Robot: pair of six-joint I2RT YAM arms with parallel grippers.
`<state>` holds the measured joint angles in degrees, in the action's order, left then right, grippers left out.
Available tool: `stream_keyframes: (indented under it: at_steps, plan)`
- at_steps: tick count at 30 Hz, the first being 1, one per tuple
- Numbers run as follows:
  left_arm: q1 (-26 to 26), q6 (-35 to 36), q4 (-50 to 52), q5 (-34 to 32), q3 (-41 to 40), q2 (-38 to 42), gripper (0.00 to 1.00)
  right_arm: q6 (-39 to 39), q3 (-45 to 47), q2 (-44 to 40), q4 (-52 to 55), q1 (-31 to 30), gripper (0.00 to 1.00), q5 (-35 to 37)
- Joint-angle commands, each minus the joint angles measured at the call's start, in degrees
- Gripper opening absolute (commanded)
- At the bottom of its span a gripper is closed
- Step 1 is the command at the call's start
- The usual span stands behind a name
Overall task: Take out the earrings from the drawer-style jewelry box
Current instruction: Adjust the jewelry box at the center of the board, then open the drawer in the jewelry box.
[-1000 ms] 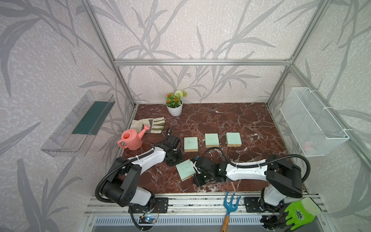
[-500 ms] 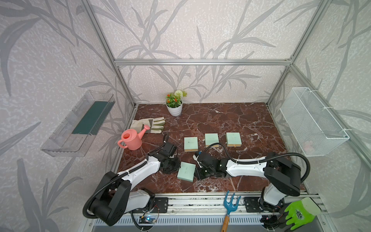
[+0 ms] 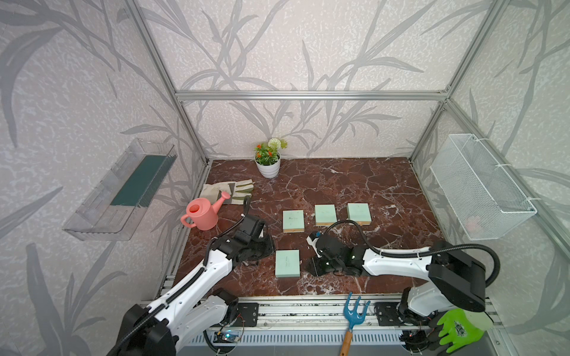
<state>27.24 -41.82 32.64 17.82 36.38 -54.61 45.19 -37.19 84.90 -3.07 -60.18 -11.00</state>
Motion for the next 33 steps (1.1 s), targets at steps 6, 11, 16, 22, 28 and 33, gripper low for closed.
stream_keyframes:
  at_steps: [6,11,16,22,28,33]
  plan:
    - [1.09,4.16,-6.93,20.84,0.01,-7.11,0.04,3.21,3.71,2.20,-14.98,5.05,0.47,-8.24]
    - [1.67,3.50,-7.85,21.31,-1.35,-9.09,0.00,5.38,3.13,7.19,-20.93,5.86,0.47,-10.97]
    - [2.07,1.63,-6.43,20.04,-2.83,-10.49,0.00,5.88,2.39,10.19,-22.01,5.96,0.44,-11.38]
    - [4.21,0.60,-4.27,15.75,-3.46,-12.62,0.00,6.48,1.70,12.55,-23.44,6.05,0.36,-11.89]
    - [5.08,1.31,-2.88,13.58,-2.86,-15.21,0.00,6.86,1.59,14.19,-23.96,6.22,0.29,-12.18]
    - [5.66,1.37,-2.76,12.85,-2.63,-16.38,0.00,8.11,2.41,15.83,-29.15,6.48,0.24,-13.62]
